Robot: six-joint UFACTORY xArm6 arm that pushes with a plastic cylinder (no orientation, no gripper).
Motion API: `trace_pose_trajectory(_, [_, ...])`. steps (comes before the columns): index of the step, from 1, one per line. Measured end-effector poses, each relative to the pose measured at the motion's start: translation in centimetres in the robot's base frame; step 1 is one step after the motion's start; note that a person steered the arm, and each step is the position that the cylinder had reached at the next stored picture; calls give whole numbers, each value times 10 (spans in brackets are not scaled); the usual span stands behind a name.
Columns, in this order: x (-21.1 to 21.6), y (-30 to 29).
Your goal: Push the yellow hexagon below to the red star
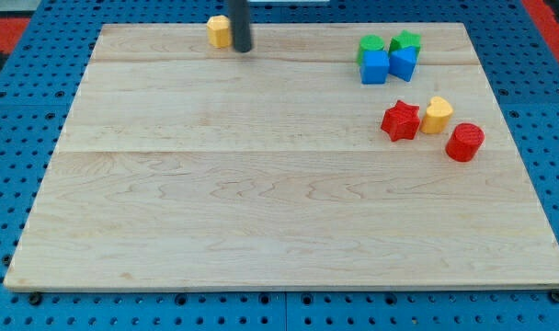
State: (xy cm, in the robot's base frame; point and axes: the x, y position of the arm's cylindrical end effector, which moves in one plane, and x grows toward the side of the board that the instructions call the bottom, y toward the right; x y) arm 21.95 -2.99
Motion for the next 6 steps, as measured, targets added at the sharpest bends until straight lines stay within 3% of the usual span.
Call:
trace_pose_trajectory(1, [-26, -1])
trace_pose_trajectory(3, [-16, -84])
trace_pose_trajectory(4, [3, -161])
trace_pose_trajectory(5, [-10, -195])
trace_pose_trajectory(6, [49, -208])
